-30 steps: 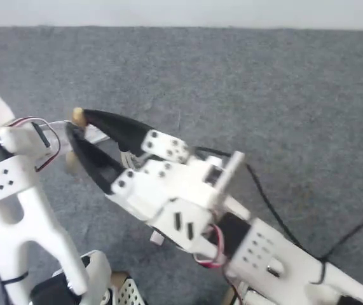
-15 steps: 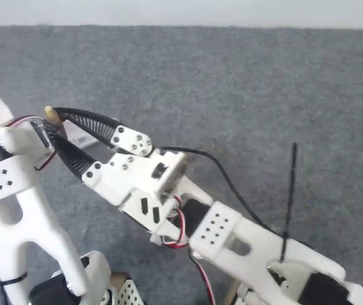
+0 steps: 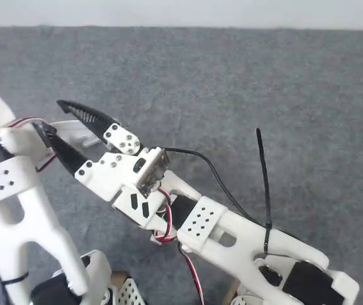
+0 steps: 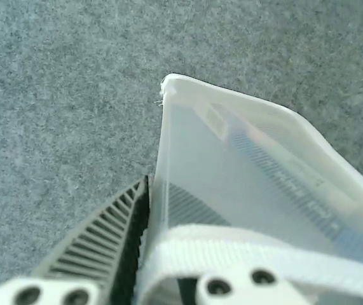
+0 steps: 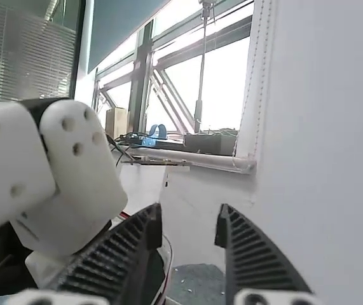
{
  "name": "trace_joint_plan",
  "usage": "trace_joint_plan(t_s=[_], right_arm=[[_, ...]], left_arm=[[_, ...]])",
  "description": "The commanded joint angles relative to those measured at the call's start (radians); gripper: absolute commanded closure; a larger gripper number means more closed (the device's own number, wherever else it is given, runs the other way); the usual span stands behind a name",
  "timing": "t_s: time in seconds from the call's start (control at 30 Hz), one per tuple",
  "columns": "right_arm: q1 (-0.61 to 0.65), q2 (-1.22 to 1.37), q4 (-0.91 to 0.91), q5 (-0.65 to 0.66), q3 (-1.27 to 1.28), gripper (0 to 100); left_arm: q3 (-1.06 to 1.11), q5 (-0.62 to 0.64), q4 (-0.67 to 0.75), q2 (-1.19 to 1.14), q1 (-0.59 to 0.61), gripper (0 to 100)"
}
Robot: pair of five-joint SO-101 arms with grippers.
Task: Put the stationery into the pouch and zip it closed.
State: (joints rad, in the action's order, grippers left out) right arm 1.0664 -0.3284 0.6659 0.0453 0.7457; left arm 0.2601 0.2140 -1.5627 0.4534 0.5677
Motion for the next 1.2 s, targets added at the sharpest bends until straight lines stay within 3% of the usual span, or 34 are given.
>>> trace_joint_plan(t_s=[0.0, 0.4, 0.67, 0.87, 1.17], right_arm=[[0.008, -0.010, 0.012, 0.015, -0.064, 84.2], [0.005, -0.047, -0.007, 0.017, -0.063, 84.2], [0.007, -0.354, -0.456, 0.012, -0.061, 84.2], [0.002, -0.519, -0.835, -0.176, 0.011, 84.3], [0.008, -0.545, -1.112, -0.255, 0.052, 84.3]], left_arm=[[0.012, 0.009, 0.023, -0.008, 0.008, 99], [0.012, 0.009, 0.023, -0.008, 0.008, 99], [0.016, 0.009, 0.041, -0.008, 0.008, 99], [0.016, 0.011, 0.043, -0.008, 0.008, 99], [0.016, 0.011, 0.043, -0.008, 0.008, 99]])
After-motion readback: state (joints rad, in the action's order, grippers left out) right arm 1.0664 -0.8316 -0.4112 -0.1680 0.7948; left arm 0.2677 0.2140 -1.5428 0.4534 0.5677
